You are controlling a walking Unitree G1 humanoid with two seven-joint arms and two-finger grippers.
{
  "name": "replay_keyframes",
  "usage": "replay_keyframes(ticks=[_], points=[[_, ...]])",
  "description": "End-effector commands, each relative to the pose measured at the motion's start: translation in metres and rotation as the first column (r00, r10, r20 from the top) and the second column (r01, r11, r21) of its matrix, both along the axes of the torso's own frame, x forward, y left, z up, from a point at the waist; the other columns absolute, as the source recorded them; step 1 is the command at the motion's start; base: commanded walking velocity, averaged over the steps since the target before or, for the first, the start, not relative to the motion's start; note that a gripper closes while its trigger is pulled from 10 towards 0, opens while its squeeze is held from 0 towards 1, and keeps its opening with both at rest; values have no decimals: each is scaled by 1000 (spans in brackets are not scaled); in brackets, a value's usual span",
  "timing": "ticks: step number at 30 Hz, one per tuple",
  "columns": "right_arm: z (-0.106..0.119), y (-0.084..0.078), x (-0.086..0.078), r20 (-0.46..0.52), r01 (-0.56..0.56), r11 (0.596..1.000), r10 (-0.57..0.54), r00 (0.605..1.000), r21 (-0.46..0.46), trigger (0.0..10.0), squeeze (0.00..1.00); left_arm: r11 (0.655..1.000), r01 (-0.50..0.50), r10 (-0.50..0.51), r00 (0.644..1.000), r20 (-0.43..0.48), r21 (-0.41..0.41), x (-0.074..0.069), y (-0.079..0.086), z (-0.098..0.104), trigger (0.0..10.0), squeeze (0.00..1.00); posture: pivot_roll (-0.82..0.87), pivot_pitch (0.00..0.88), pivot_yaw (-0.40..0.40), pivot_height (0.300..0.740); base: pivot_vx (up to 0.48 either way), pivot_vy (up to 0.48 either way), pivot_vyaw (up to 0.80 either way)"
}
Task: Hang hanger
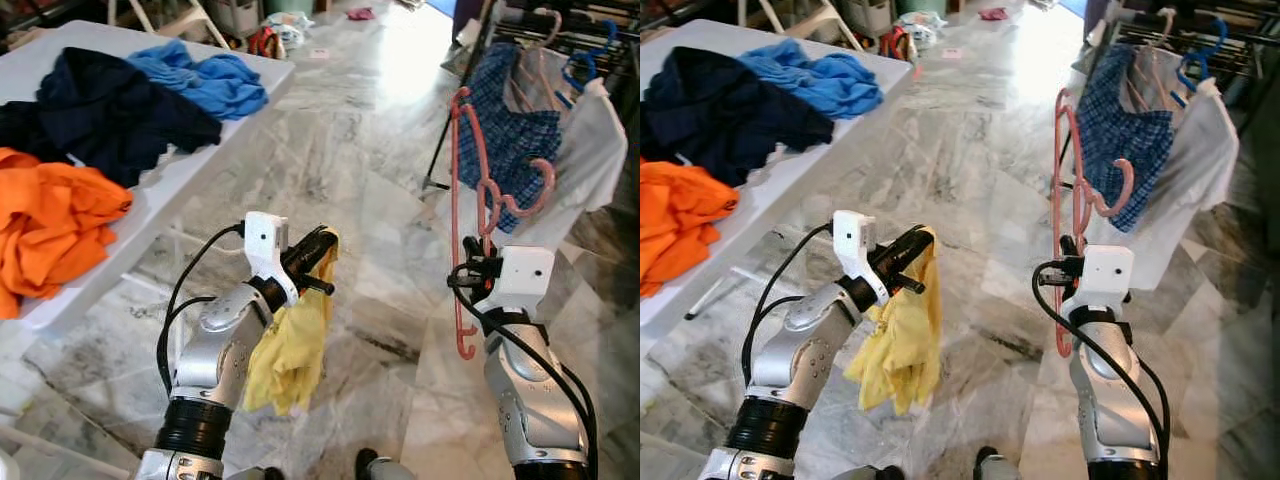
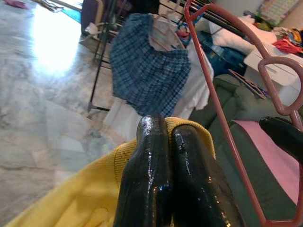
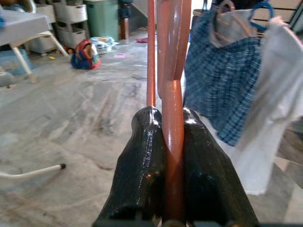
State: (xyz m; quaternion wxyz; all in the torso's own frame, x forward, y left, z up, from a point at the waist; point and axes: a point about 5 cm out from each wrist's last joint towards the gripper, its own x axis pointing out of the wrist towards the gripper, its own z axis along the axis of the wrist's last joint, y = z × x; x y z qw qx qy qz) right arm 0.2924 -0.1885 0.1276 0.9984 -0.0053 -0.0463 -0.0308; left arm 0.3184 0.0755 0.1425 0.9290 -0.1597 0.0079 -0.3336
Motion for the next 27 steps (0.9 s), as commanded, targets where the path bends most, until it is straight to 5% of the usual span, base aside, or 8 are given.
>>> replay_keyframes(ticks=[1,27], points=[[3,1,-2,12,-5,1000,5,1000,1,10000,0,1000,23,-22,1000,20,-3,-2,-1,3,0,0,-73,144,19,740,0,0,-613],[0,2,-3,-1,-14,1000,14,1000,4,10000,0,998,56,-56,998,17,1,-4,-6,1,0,0,-81,146,18,740,0,-57,-762]])
